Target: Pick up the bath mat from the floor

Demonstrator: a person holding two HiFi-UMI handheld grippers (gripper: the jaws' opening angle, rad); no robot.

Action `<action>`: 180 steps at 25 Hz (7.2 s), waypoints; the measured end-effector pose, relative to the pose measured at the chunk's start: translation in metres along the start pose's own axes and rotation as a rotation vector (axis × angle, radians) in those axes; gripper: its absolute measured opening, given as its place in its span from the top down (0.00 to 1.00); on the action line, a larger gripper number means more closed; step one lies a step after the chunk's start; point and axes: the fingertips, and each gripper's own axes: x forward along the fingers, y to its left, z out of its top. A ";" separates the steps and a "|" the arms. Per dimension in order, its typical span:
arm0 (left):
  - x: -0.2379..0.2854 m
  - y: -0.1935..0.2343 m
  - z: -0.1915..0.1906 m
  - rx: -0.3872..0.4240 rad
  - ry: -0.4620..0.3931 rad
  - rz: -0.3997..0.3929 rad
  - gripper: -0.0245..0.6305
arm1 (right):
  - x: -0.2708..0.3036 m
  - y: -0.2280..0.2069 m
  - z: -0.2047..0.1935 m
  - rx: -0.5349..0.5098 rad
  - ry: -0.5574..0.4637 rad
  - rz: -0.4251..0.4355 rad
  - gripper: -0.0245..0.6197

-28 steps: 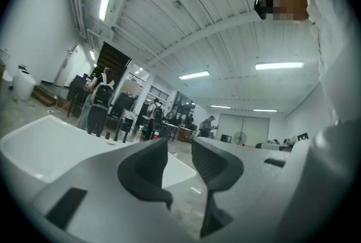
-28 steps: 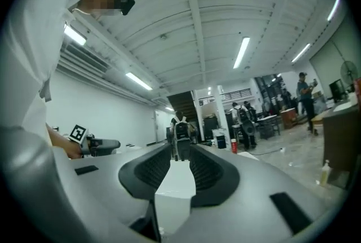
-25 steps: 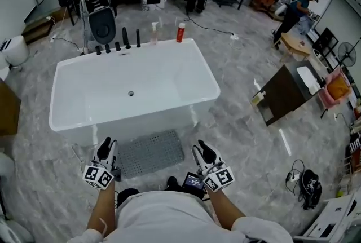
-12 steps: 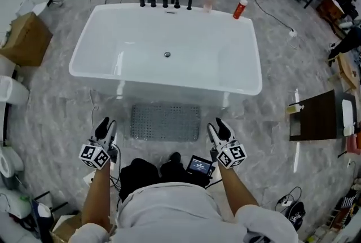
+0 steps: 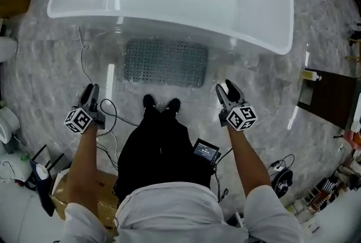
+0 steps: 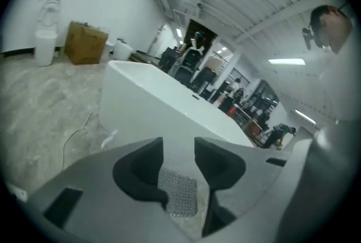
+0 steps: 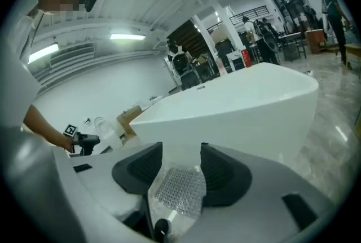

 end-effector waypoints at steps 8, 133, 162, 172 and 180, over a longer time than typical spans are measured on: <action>0.059 0.117 -0.122 -0.089 0.178 0.150 0.69 | 0.041 -0.089 -0.123 0.119 0.184 -0.076 0.63; -0.100 -0.331 0.245 0.519 -0.100 -0.527 0.95 | -0.126 0.195 0.305 -0.124 -0.403 0.163 0.90; -0.255 -0.348 0.279 0.621 -0.380 -0.707 0.95 | -0.218 0.356 0.318 -0.304 -0.635 0.097 0.90; -0.288 -0.344 0.297 0.605 -0.366 -0.765 0.95 | -0.239 0.404 0.325 -0.307 -0.663 0.075 0.90; -0.326 -0.314 0.274 0.586 -0.321 -0.780 0.95 | -0.255 0.452 0.291 -0.310 -0.649 0.074 0.90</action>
